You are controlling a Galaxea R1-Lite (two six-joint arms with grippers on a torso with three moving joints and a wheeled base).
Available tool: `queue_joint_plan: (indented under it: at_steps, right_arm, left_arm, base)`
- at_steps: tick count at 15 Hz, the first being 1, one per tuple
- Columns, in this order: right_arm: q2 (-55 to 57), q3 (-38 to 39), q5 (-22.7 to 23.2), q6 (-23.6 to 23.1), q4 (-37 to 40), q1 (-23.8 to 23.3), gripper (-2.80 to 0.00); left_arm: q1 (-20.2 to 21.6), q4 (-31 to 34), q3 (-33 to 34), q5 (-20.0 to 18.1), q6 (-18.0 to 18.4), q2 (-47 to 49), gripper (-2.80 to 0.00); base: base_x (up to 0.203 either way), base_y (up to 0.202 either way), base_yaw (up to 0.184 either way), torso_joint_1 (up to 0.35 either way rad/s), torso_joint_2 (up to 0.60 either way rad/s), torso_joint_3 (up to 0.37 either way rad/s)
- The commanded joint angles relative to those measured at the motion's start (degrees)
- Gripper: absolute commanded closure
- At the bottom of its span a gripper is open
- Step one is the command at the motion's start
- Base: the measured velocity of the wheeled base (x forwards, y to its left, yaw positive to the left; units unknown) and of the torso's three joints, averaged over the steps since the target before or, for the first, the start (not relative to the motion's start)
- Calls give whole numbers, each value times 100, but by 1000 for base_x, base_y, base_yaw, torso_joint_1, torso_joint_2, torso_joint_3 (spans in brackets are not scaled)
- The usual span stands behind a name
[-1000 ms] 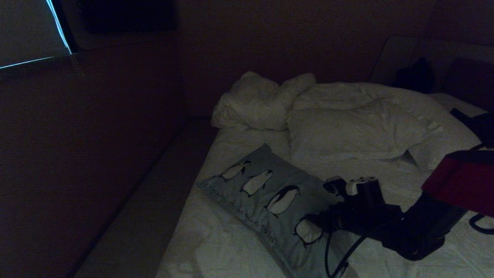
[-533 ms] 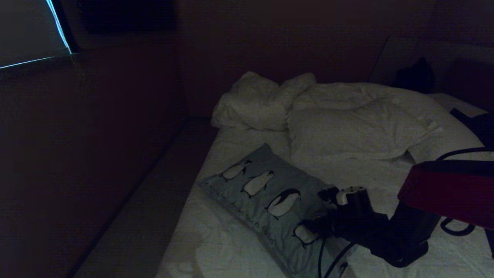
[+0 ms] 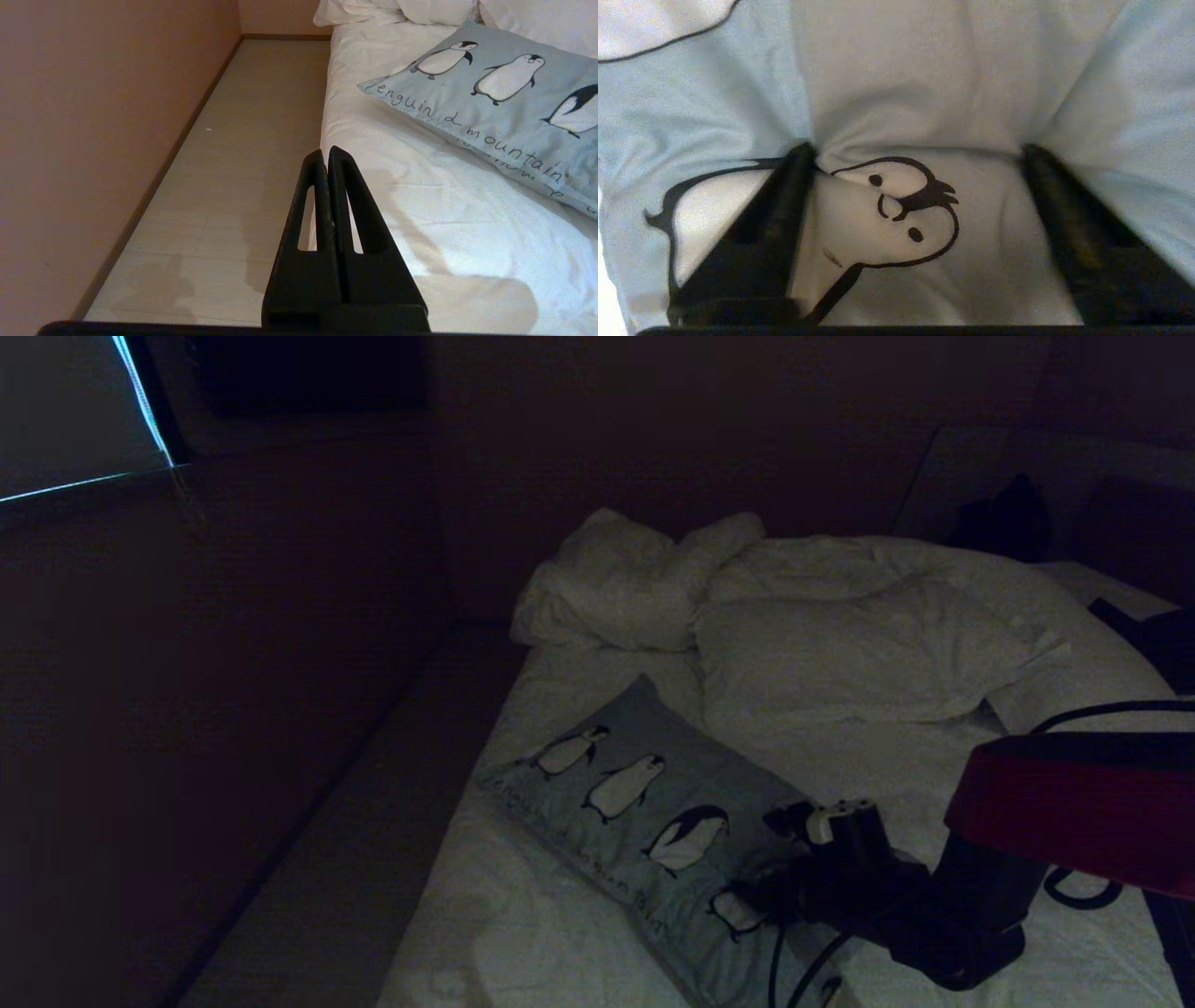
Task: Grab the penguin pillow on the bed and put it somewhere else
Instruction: Pick up the pillow
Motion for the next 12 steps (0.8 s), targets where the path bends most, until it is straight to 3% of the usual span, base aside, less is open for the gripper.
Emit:
queue_joint_plan:
  at_steps: [1, 12]
  right_arm:
    - [16, 2, 2, -4, -20, 4, 0]
    - [-1094, 190, 46, 85, -33, -13, 0]
  left_arm:
    - [0, -1, 9, 2, -2, -2, 0]
    - [0, -1, 9, 2, -2, -2, 0]
  base:
    - [0, 0, 0, 0, 0, 0]
    - [0, 0, 0, 0, 0, 0]
